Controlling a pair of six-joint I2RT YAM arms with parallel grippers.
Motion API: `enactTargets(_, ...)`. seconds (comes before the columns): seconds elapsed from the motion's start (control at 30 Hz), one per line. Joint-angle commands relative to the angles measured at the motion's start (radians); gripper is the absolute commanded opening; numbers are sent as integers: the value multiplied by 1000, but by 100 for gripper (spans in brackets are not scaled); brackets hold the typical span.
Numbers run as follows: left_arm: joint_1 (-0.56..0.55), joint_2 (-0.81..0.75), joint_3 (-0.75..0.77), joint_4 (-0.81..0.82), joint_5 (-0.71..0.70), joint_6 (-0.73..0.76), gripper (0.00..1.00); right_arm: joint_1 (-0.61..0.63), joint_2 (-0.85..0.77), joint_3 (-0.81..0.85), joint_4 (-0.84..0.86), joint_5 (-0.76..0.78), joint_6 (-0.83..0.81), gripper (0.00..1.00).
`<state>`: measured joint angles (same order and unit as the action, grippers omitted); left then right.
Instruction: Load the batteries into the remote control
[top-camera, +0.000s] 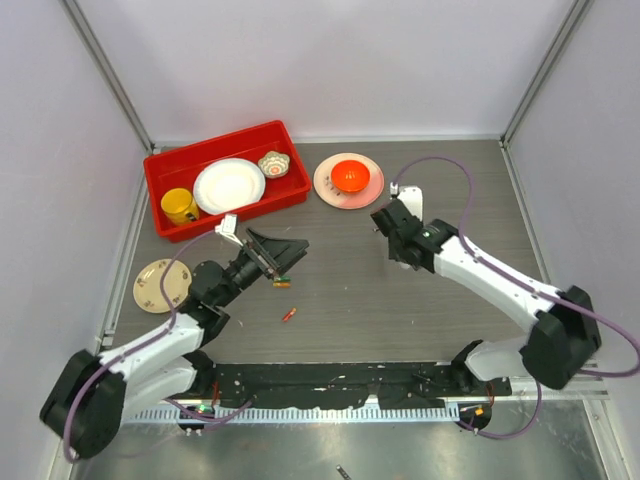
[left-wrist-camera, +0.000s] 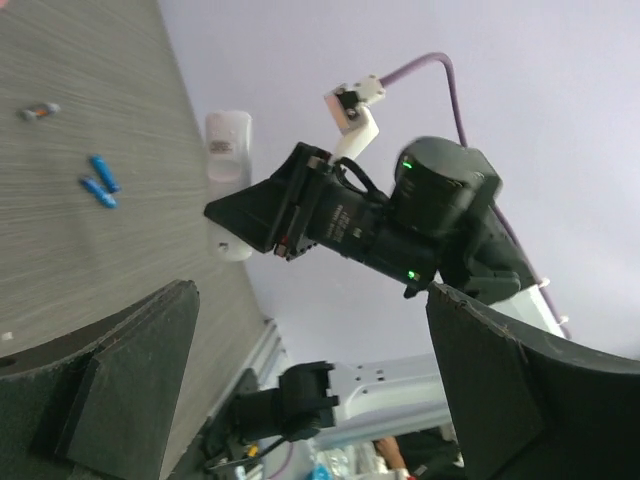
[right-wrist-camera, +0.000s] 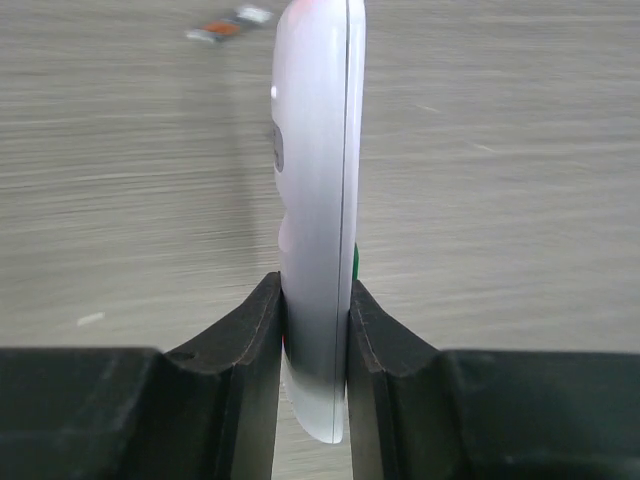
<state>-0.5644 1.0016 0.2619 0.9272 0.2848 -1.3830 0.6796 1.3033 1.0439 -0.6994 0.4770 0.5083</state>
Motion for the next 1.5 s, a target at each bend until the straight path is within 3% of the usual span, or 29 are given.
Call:
enactTargets(0.0, -2, -179, 39, -442, -117, 173, 100, -132, 151, 91, -166, 385, -109, 1)
enactTargets(0.2, 0, -314, 50, -614, -151, 260, 100, -334, 402, 174, -123, 336, -157, 1)
enactTargets(0.4, 0, -291, 59, -723, -124, 262, 94, -380, 678, 336, -164, 331, -228, 1)
enactTargets(0.6, 0, -282, 46, -732, -82, 257, 93, -402, 801, 416, -181, 275, -261, 1)
enactTargets(0.7, 0, -285, 40, -742, -82, 256, 93, -411, 815, 415, -176, 236, -264, 2)
enactTargets(0.9, 0, -259, 36, -737, -81, 252, 93, -416, 797, 364, -130, 146, -245, 34)
enactTargets(1.1, 0, -233, 37, -737, -67, 246, 93, -413, 755, 343, -112, 94, -222, 49)
enactTargets(1.47, 0, -244, 17, -729, -53, 225, 93, -376, 692, 379, -112, 34, -180, 58)
